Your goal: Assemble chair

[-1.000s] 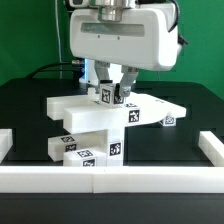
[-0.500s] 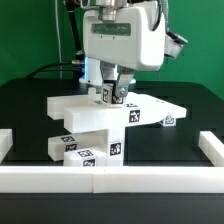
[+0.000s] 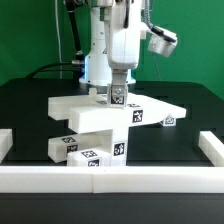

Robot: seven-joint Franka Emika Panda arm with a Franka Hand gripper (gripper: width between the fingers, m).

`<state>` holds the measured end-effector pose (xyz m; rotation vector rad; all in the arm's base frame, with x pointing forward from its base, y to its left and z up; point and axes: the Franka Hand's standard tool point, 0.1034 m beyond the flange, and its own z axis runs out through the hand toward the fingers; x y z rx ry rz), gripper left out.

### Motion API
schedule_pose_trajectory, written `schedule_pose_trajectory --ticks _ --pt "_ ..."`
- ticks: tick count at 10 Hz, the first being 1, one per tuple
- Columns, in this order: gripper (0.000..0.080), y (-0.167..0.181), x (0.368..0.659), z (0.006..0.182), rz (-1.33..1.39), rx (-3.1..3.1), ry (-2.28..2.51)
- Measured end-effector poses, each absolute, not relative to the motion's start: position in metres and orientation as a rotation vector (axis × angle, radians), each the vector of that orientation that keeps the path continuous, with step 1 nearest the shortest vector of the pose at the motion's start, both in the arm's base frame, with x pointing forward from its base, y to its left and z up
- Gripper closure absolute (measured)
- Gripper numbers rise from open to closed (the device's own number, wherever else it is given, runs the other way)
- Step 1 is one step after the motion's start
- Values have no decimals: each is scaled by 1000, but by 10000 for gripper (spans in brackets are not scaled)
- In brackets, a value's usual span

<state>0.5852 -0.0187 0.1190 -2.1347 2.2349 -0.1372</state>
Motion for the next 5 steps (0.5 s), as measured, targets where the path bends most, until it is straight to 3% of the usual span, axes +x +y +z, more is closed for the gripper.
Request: schedule_pose_trajectory --ticks 5 --pt "511 -15 586 119 -101 -1725 2527"
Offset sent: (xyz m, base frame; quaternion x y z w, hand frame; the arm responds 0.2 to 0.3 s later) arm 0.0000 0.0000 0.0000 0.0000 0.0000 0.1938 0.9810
